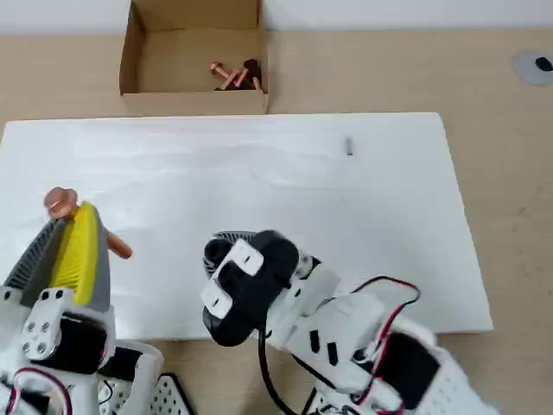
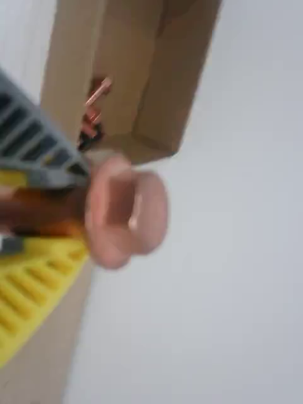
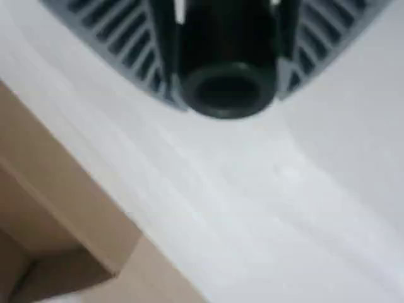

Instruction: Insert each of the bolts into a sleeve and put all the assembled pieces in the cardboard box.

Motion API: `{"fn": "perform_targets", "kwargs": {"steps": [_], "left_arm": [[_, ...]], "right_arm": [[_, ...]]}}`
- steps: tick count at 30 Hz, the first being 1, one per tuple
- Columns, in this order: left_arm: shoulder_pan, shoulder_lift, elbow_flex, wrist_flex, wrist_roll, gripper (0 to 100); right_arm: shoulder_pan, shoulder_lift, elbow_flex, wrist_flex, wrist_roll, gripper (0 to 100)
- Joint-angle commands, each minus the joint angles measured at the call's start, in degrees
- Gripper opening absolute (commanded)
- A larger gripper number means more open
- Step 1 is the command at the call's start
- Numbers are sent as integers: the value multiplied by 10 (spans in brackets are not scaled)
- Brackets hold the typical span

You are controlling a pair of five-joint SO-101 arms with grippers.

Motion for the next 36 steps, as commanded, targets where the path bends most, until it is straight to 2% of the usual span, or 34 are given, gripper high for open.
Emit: {"fn": "perform_targets", "kwargs": {"steps": [1, 9, 14, 20, 24, 29, 36], "left_arm": [[47, 9, 8, -18, 4, 6], [144, 46, 58, -20, 24, 6], [154, 91, 65, -83, 24, 6], [155, 116, 65, -149, 24, 6], [155, 115, 65, -153, 24, 6], [161, 114, 70, -149, 24, 7], [240, 113, 115, -142, 22, 7]], "right_arm": [[-7, -34, 49, -70, 2, 10], [-7, -32, 54, -117, -4, 10], [-7, -31, 54, -137, -65, 10], [-6, -31, 54, -136, -71, 10], [-6, -31, 54, -141, -75, 10], [-6, -31, 53, -142, -127, 10], [-6, -31, 51, -142, -128, 10]]}}
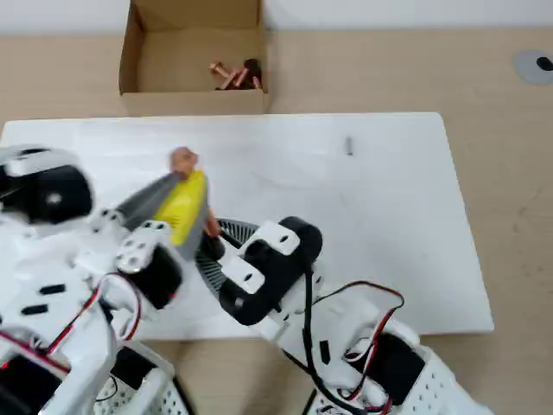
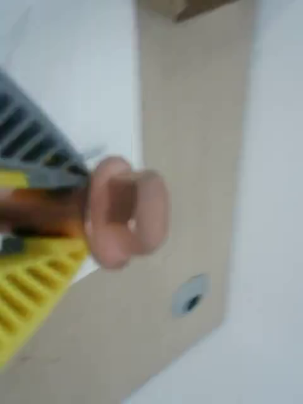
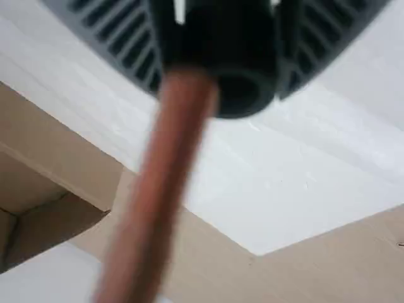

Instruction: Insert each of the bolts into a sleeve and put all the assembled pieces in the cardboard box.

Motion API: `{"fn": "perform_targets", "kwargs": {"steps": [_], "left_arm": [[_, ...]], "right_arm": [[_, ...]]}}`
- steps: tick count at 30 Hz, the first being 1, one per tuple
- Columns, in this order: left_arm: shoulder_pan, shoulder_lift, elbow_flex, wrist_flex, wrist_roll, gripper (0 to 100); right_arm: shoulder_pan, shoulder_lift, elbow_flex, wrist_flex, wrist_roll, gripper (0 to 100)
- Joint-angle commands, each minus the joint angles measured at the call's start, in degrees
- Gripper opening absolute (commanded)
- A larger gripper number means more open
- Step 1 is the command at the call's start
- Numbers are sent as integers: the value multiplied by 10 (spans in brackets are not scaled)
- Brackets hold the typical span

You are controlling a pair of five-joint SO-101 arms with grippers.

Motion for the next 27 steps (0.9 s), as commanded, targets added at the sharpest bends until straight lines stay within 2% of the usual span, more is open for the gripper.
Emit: {"fn": "perform_targets", "kwargs": {"steps": [1, 5, 12, 19, 27], "left_arm": [[27, -4, 6, -11, -3, 7], [26, -4, 7, -16, -37, 7], [-32, -5, -17, -18, -47, 8], [-26, -51, -26, -15, -46, 8], [-26, -124, 49, -13, -45, 8]], "right_arm": [[-6, -12, -4, -17, -6, 10], [-5, -14, -5, -15, -6, 10], [-5, -14, -5, -16, -7, 10], [-5, -13, -4, -13, -19, 10], [-5, -12, -3, -16, -21, 10]]}}
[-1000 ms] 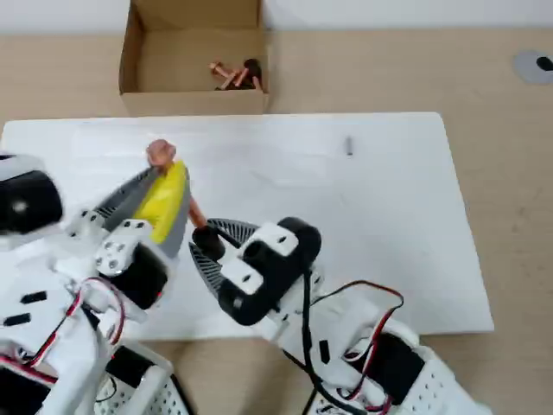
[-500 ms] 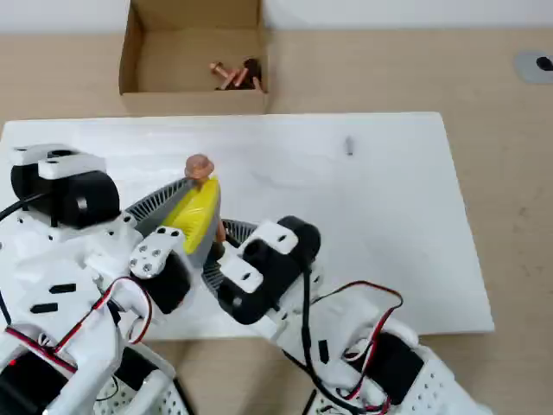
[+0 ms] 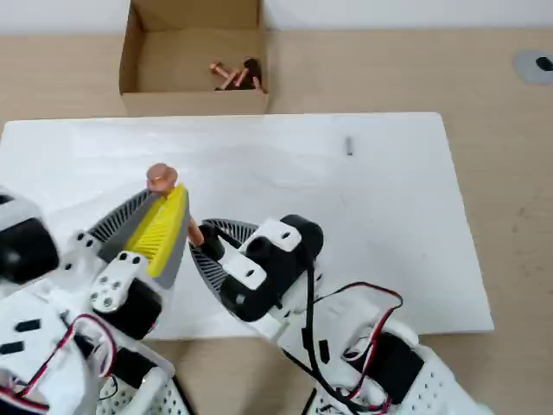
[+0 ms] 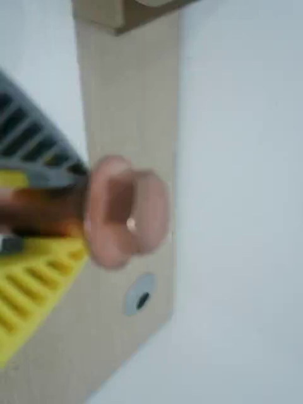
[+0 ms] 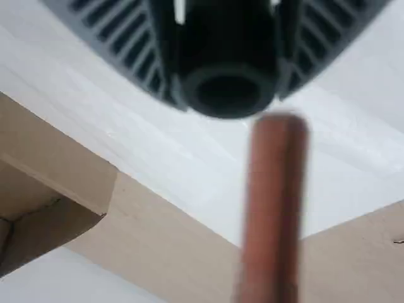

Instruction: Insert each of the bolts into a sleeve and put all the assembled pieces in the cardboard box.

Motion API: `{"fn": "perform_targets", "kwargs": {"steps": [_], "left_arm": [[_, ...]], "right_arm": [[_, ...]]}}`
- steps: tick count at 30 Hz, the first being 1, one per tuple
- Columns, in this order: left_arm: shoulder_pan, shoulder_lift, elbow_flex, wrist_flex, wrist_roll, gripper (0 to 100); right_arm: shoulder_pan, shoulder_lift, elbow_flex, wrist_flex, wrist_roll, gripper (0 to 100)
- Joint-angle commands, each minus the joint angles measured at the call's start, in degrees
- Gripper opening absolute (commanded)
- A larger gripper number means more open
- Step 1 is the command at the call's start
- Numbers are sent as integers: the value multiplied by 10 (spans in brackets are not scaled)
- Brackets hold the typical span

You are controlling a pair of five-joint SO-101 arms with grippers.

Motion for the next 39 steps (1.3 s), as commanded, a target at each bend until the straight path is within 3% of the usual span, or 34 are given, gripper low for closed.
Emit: {"fn": "perform_targets", "kwargs": {"steps": [1, 18, 39], "left_arm": [[-4, -15, 17, -11, -2, 8], [-10, -21, 61, -71, -4, 8], [-10, -95, 142, -49, -38, 8]], "right_arm": [[-3, -12, -4, -16, -8, 10], [-3, -12, -5, -12, -8, 10], [-3, -13, -6, -16, -8, 10]]}}
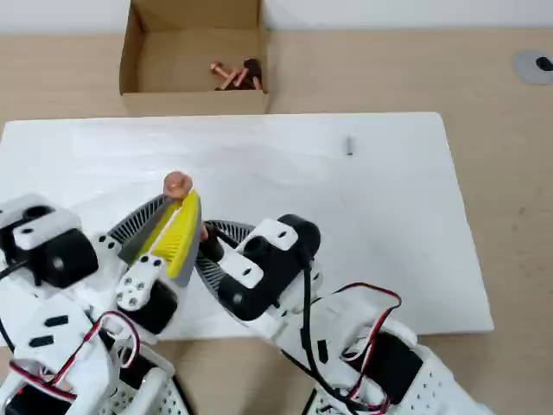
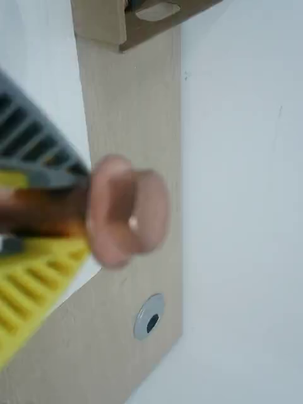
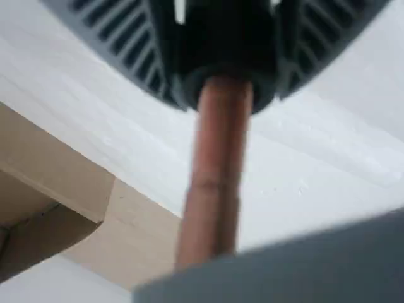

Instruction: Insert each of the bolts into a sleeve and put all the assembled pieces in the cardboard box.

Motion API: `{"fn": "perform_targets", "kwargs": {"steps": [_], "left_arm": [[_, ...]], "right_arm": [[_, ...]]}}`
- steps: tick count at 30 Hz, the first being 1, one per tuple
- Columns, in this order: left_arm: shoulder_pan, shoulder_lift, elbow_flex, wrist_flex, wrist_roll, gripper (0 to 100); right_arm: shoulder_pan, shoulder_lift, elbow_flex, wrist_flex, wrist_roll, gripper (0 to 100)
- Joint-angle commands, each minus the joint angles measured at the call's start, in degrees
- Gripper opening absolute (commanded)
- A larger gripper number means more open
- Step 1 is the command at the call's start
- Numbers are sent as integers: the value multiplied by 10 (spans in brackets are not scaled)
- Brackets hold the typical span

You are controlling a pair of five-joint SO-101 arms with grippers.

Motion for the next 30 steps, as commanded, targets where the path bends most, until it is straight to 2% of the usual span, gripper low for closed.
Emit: {"fn": "perform_targets", "kwargs": {"steps": [1, 4, 7, 10, 14, 17, 20, 25, 30], "left_arm": [[-4, -10, 1, 19, -3, 7], [4, -11, -1, 55, -2, 6], [54, -10, -2, 99, -3, 6], [85, -8, -11, 108, -6, 9], [82, -8, -15, 106, 3, 53], [43, -8, -18, 106, 42, 77], [18, -8, -21, 111, 47, 95], [18, 24, -91, 185, 47, 114], [33, 124, -231, 295, 47, 136]], "right_arm": [[-2, -12, -6, -17, -4, 10], [-1, -12, -6, -17, -4, 10], [15, -12, -7, -18, -4, 10], [27, -12, -21, -17, -5, 10], [27, -12, -30, -12, -5, 10], [27, -12, -32, -4, -5, 10], [27, -12, -32, 4, -5, 10], [27, -11, -39, 7, -5, 10], [28, -2, -49, 8, -5, 10]]}}
